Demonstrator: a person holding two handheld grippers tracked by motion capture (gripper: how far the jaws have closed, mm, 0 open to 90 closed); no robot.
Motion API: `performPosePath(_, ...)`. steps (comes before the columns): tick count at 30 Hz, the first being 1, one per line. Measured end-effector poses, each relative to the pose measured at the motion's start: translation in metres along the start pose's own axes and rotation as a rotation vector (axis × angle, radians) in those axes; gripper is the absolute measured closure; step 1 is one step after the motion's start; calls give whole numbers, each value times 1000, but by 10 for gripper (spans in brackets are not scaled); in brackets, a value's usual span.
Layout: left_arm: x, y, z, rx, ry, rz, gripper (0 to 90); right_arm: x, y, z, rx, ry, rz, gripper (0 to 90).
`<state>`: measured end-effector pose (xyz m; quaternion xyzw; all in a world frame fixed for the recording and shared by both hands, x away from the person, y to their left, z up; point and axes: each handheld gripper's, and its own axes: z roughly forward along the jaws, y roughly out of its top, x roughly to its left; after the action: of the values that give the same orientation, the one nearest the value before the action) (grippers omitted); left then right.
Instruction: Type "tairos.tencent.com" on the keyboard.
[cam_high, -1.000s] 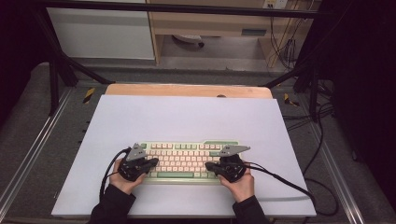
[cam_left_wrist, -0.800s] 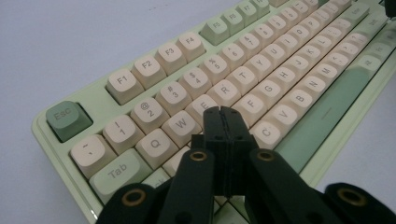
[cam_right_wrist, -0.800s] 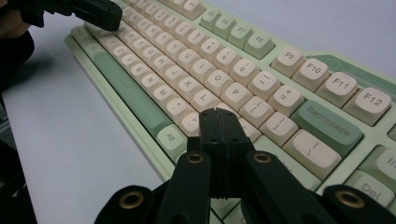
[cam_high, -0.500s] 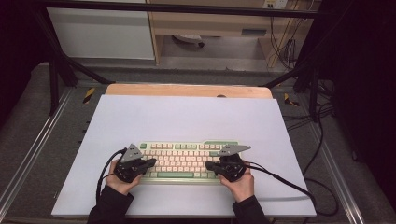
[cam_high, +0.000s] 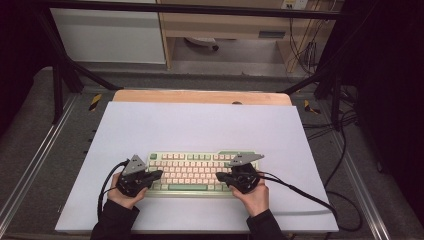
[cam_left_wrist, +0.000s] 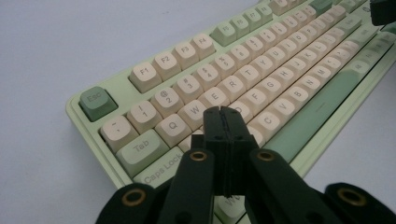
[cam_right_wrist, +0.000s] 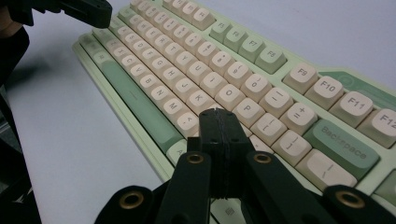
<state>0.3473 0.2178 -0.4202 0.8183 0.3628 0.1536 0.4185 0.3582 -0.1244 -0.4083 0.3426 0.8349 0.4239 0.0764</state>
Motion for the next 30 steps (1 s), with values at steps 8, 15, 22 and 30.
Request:
performPosePath(8, 0, -1, 0, 6, -5, 1, 900, 1, 3, 12, 15, 8, -6, 900)
performPosePath(15, 1, -1, 1, 8, -12, -1, 900, 4, -1, 26, 33, 20, -6, 900)
performPosePath(22, 1, -1, 2, 9, -11, 1, 900, 5, -2, 30, 45, 21, -11, 900)
performPosePath(30, 1, -2, 2, 12, -10, 2, 900, 5, -3, 30, 48, 19, -15, 900)
